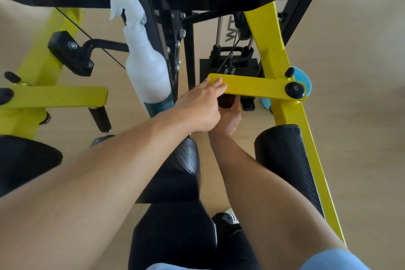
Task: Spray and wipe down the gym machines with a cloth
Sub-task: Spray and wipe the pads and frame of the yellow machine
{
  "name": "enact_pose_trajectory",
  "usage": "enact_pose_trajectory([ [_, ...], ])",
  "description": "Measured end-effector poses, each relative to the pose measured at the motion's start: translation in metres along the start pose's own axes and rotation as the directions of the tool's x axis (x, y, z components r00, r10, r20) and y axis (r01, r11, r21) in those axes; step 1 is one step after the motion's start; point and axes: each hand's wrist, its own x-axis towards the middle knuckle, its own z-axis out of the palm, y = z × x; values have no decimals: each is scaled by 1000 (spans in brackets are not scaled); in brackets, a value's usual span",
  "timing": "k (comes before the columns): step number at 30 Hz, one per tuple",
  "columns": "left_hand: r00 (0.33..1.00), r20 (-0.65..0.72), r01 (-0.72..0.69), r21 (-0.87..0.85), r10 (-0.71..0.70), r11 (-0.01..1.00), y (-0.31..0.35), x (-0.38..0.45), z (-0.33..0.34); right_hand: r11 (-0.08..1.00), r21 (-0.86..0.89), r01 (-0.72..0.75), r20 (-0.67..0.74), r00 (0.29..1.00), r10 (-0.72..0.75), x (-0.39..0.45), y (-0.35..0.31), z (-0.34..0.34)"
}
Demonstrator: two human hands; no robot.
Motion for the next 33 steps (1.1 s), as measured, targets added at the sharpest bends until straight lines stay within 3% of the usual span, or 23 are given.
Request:
enact_pose_trajectory([
  [4, 1000, 1, 5, 15, -5, 1000, -2, 2, 0, 994, -43, -104, 7, 994, 105, 3, 10, 4],
  [8, 999, -34, 32, -72, -35, 997, -3, -1, 2, 923, 134, -361, 34, 932, 360, -4, 17, -6],
  [12, 990, -104, 69, -193, -90, 979, -2, -4, 0, 830, 313, -461, -28, 870, 493, -37, 4, -19],
  [15, 992, -68, 87, -273, -110, 958, -1, -10, -5, 889, 322, -327, -57, 930, 363, -69, -17, -40],
  [18, 984, -78, 110, -431, -158, 895, 1, -15, -10, 935, 346, 73, -80, 996, -48, -89, -57, -67],
  [20, 978, -65, 139, -505, -198, 852, 1, -14, -14, 916, 143, 375, -33, 927, -374, -77, -88, -75],
  [22, 968, -54, 184, -506, -244, 843, 1, -12, -15, 764, -283, 580, 205, 814, -543, -46, -104, -69],
  [24, 959, -68, 196, -538, -274, 820, 0, -12, -13, 425, -581, 694, 518, 718, -465, -22, -104, -60],
  [26, 959, -48, 211, -537, -280, 816, -2, -11, -12, 195, -628, 754, 667, 649, -365, -8, -98, -58],
  [29, 966, 3, 218, -557, -260, 801, -4, -12, -12, 102, -620, 778, 683, 600, -416, -1, -94, -76],
  [31, 971, 18, 204, -578, -237, 790, -3, -11, -11, 60, -662, 747, 640, 605, -473, -4, -86, -87],
  [33, 973, 11, 194, -586, -232, 787, -4, -12, -12, 137, -675, 725, 566, 628, -534, -21, -68, -86],
])
